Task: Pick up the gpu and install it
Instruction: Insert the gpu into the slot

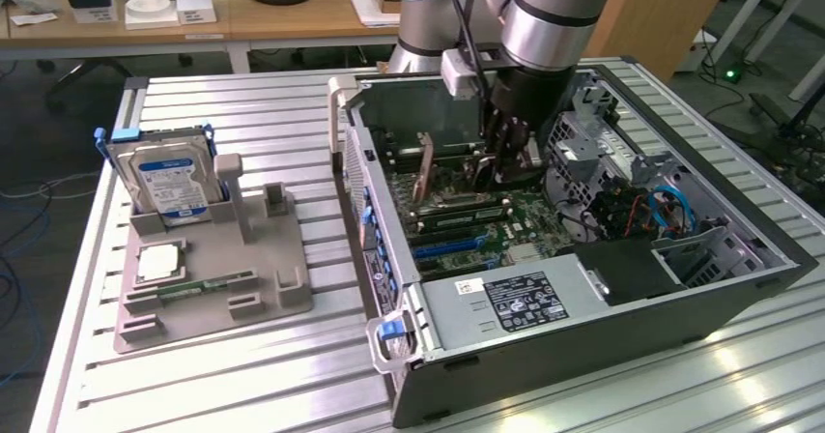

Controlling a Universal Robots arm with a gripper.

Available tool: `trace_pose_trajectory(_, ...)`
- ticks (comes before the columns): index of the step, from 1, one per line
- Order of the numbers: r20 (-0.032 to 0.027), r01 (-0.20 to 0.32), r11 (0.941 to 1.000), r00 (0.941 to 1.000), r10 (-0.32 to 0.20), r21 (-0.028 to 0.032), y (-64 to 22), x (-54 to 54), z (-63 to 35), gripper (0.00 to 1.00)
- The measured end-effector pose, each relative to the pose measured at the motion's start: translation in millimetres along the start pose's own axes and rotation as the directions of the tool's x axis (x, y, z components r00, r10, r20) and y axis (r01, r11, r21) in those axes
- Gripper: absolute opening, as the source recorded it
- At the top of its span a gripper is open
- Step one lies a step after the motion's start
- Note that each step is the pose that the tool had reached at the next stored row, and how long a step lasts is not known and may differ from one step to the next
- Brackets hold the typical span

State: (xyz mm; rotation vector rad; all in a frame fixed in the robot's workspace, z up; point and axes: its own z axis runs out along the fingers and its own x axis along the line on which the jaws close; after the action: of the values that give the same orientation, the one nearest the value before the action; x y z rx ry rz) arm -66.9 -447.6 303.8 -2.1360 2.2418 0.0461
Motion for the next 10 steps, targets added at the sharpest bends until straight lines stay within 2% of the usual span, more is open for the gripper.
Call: trace_pose_trajectory(10, -0.0001, 0.0, 1.0, 1.0, 0.0, -0.0007, 11.1, 1.3, 15.6, 0.28)
